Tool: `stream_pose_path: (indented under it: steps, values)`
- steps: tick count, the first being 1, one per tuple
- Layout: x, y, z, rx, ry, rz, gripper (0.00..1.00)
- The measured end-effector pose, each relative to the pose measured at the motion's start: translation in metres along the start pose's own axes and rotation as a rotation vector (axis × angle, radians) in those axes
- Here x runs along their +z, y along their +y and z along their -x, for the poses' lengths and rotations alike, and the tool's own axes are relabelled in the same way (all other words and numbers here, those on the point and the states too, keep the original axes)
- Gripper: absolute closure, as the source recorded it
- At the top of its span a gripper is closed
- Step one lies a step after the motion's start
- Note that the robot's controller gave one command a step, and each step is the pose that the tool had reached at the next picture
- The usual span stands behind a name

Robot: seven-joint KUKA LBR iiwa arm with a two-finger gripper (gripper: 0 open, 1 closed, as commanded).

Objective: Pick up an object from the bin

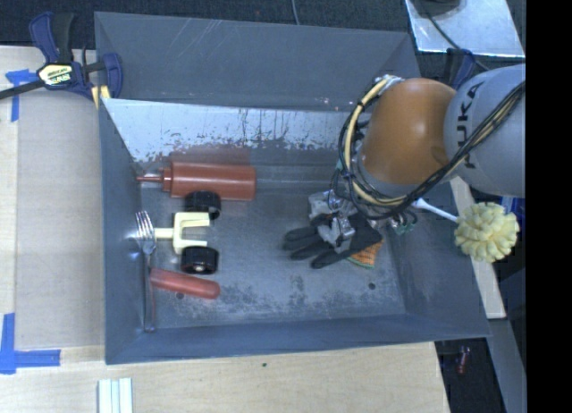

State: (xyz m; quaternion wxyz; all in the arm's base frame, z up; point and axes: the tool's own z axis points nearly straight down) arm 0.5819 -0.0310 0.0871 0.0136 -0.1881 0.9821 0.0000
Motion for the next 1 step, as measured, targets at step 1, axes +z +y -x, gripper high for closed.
stream_pose_path:
  steps: [1]
  values:
    - [0.0000,0.0000,0.0000,0.001,0.000,0.000,1.00]
